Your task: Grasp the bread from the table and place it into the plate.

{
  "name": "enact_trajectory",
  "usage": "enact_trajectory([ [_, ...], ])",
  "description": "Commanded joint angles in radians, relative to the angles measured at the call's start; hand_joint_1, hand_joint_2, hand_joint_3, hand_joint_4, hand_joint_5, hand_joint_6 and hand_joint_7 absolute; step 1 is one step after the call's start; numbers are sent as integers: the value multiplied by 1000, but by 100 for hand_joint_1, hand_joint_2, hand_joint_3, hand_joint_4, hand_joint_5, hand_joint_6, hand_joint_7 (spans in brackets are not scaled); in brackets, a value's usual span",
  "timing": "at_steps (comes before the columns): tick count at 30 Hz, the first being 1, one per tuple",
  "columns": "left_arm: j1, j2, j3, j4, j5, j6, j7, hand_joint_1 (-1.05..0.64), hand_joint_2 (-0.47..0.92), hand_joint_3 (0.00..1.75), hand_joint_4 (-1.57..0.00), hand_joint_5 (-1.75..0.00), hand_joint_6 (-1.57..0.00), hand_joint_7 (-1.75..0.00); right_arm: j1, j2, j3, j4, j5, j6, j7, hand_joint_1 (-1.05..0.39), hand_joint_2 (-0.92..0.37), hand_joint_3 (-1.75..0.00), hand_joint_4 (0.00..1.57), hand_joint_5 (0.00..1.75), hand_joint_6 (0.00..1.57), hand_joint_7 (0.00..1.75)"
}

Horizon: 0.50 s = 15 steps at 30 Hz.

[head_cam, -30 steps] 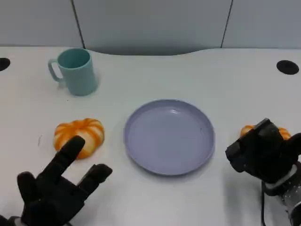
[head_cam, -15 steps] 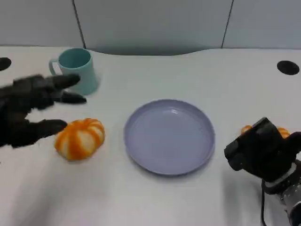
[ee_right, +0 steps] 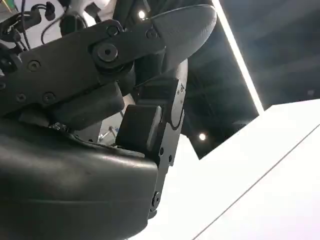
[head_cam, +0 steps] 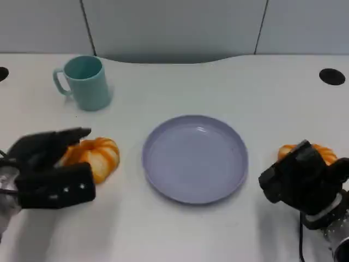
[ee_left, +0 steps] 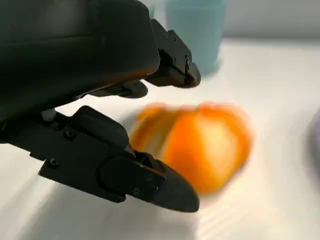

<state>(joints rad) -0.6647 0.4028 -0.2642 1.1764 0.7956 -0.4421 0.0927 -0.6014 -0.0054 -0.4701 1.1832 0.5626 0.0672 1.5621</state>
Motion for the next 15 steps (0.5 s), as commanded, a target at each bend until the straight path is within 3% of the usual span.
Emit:
enact_trajectory([
  [1, -40, -34, -123, 116, 57, 84, 105, -73, 81, 0, -44, -9, -42, -5, 18, -5, 2, -43, 10, 4, 3, -53, -87, 0, 157, 1, 137, 0],
  [3, -39, -50, -163, 145, 66, 104, 153, -47, 82, 0, -69, -35, -73, -6, 27, 3, 1, -58, 18, 9, 1, -50, -86, 0, 157, 1, 138, 0],
  [5, -40, -54, -181, 159, 51, 103, 169, -37, 86, 0, -69, -71, -93, -6, 30, 9, -1, -65, 25, 13, 3, -49, -87, 0, 156, 1, 137, 0],
  [7, -36, -61, -178, 169, 19, 87, 175, -33, 84, 0, -73, -89, -105, -10, 40, 13, 12, -89, 21, 11, -3, -62, -85, -1, 155, 0, 135, 0],
  [9, -35, -63, -160, 167, -23, 46, 194, -32, 83, 0, -74, -96, -110, -11, 38, 15, 17, -94, 24, 16, 5, -70, -85, -1, 155, 0, 134, 0],
  [11, -40, -60, -128, 152, -75, -26, 243, -21, 80, 0, -73, -91, -109, -9, 24, 13, 19, -84, 28, 20, 16, -69, -84, 0, 149, 0, 130, 0],
  [15, -75, -55, -81, 123, -151, -153, 324, -20, 83, 2, -79, -90, -111, -8, 16, 10, 24, -86, 19, 10, -18, -66, -83, -1, 148, 0, 129, 0],
])
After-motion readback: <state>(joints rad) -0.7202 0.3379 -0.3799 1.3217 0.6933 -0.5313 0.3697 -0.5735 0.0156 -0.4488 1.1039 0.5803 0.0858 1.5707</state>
